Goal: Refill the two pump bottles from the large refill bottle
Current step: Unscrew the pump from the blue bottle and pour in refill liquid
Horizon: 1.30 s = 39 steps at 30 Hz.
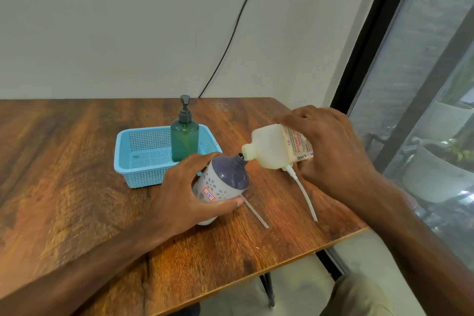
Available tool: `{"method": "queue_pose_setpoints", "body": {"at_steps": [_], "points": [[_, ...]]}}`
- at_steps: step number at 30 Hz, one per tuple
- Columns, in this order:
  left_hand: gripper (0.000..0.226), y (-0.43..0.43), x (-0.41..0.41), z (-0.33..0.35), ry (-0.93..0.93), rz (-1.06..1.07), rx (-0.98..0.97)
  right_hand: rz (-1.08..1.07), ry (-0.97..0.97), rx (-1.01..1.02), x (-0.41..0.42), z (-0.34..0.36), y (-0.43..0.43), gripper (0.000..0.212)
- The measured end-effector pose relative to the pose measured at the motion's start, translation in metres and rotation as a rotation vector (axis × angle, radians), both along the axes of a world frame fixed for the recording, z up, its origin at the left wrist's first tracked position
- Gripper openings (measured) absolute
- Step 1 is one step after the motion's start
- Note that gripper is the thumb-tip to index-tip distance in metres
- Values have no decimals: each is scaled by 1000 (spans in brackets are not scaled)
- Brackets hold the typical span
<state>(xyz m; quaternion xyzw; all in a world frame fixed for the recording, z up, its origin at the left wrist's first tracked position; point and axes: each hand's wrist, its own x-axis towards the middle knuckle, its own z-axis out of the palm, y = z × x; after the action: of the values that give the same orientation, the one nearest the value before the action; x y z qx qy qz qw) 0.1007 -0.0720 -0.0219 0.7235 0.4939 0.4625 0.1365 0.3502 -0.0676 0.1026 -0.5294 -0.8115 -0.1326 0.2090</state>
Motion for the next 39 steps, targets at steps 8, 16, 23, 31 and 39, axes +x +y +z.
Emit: {"method": "queue_pose_setpoints", "body": {"at_steps": [8, 16, 23, 31, 39], "points": [[92, -1, 0, 2, -13, -12, 0, -12, -23, -27, -2, 4, -2, 80], [92, -2, 1, 2, -23, -17, 5, -11, -27, -32, -2, 5, -3, 79], [94, -1, 0, 2, -16, -22, 3, -13, -37, -28, -2, 4, -1, 79], [82, -1, 0, 2, -36, -45, 29, -7, -37, -29, -3, 7, -2, 79], [83, -1, 1, 1, -26, -36, 35, -10, -32, -45, -4, 7, -3, 80]]}}
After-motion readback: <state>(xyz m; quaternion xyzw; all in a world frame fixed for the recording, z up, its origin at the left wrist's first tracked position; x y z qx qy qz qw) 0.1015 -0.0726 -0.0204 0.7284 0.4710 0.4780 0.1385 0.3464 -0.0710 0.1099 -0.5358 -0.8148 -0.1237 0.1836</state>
